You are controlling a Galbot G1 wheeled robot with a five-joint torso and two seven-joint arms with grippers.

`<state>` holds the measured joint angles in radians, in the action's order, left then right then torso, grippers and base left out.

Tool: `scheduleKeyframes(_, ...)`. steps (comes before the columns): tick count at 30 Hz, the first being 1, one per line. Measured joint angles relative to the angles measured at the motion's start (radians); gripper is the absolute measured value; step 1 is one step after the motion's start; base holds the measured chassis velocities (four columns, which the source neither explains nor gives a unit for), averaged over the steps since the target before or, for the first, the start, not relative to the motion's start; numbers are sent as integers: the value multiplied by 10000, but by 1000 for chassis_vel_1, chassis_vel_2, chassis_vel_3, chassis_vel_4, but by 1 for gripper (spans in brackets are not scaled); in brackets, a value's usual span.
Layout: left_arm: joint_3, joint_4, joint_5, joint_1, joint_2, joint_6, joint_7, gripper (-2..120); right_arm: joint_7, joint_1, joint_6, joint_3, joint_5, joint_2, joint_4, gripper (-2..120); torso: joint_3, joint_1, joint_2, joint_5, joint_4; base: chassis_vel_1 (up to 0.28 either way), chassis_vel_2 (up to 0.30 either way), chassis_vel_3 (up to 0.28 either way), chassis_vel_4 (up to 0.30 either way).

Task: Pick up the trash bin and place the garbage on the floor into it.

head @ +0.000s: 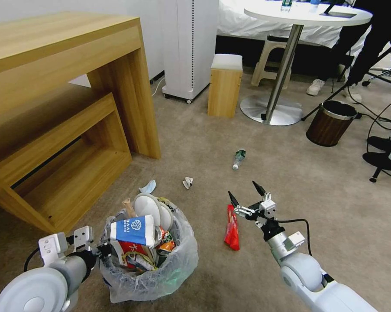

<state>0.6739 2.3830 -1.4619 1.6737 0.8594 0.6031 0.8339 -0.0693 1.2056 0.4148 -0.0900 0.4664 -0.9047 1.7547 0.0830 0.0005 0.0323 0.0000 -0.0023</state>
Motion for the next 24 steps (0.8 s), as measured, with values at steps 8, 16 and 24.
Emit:
scheduleKeyframes(8, 112, 13, -25, 16, -42, -77, 69, 0, -459, -356, -779, -8, 438, 105, 126, 100, 3, 1, 0, -1, 1, 0, 0, 0, 0)
scheduleKeyframes(16, 312, 43, -84, 2, -31, -284, 269, 0, -652, -402, -728, 24, 592, 59, 141, 100, 2, 0, 0, -1, 0, 0, 0, 0, 0)
scheduleKeyframes(24, 748, -6, -380, 17, -226, -780, 1385, 0, -527, -447, -683, 35, 585, 7, 151, 100, 2, 0, 0, -1, 0, 0, 0, 0, 0)
